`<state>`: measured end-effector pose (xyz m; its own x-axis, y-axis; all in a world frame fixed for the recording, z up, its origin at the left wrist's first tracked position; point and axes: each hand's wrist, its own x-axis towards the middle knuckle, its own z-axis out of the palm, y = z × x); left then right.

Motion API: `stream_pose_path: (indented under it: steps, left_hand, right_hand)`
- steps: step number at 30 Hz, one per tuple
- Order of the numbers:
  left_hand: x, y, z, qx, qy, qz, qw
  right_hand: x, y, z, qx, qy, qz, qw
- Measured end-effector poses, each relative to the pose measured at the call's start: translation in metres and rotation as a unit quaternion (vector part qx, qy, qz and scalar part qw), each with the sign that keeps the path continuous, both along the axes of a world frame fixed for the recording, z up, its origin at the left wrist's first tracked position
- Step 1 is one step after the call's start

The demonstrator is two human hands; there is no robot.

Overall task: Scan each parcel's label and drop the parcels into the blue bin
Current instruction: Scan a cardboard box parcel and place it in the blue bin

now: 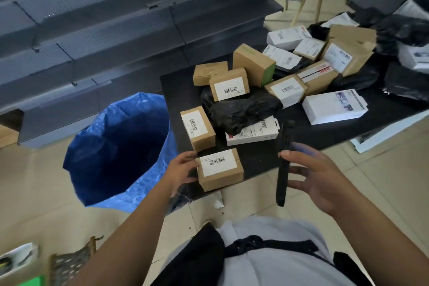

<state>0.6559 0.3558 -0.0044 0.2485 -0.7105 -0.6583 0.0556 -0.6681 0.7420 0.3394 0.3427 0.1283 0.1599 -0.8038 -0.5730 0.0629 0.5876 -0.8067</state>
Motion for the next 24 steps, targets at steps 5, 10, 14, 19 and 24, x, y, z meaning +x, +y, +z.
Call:
stream_pose_path:
  steps: [5, 10, 14, 19, 24]
  left_hand:
    - [-0.001, 0.011, 0.005, -0.091, -0.09, -0.009, 0.992]
    - [-0.01, 0.018, -0.015, -0.062, -0.087, -0.134, 0.985]
    - [-0.009, 0.019, -0.031, -0.058, -0.07, -0.128, 0.988]
    - [0.0, 0.021, -0.047, -0.077, 0.002, -0.101, 0.992]
    - [-0.002, 0.014, -0.052, -0.042, 0.089, -0.078, 0.992]
  right_hand:
    - [0.018, 0.014, 0.006, 0.002, 0.046, -0.018, 0.999]
    - [0.041, 0.023, 0.013, 0.008, 0.091, -0.026, 0.995]
    - [0.059, 0.029, 0.018, 0.004, 0.151, 0.022, 0.988]
    - [0.078, 0.018, 0.026, 0.038, 0.301, 0.176, 0.937]
    - [0.095, 0.009, 0.024, 0.076, 0.443, 0.275, 0.85]
